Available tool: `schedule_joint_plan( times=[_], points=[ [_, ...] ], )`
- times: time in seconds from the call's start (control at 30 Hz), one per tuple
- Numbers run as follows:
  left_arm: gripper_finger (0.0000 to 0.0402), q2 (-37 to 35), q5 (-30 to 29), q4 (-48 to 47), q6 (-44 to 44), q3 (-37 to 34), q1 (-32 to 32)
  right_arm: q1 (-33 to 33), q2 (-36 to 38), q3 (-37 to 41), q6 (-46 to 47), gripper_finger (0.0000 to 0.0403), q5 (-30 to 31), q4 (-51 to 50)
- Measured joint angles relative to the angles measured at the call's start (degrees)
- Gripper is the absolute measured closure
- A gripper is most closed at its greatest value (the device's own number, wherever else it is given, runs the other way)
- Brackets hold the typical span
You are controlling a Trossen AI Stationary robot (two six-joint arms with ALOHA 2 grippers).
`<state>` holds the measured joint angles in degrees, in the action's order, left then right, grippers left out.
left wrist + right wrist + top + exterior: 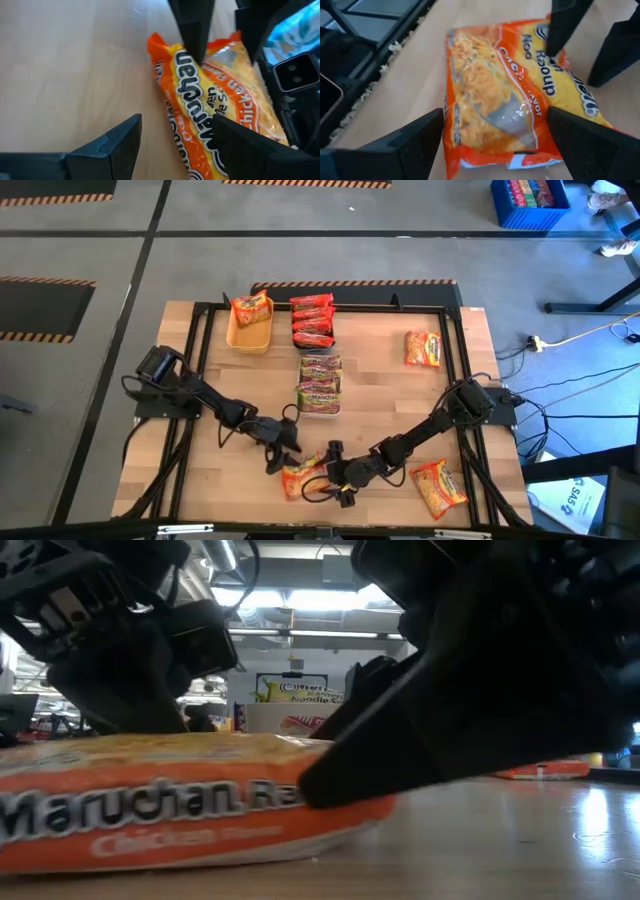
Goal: Sort Maruchan noodles
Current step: Put the middle orange noodle pack into the yellow bin
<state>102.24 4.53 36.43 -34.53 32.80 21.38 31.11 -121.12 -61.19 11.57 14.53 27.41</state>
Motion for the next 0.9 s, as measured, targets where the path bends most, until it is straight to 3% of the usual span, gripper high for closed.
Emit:
schedule_joint_plan(
  times=[0.5,0.9],
  points=[
    [0.0165,1.6,14.4,1.1,-13.6,2.5,-4.9,0.0,0.0,0.0,0.1,0.0052,3.3,-3.1],
    [0.0166,1.7,13.5,1.1,-13.5,3.5,-3.8,0.0,0.0,0.0,0.1,0.0052,4.0,-3.2]
  ],
)
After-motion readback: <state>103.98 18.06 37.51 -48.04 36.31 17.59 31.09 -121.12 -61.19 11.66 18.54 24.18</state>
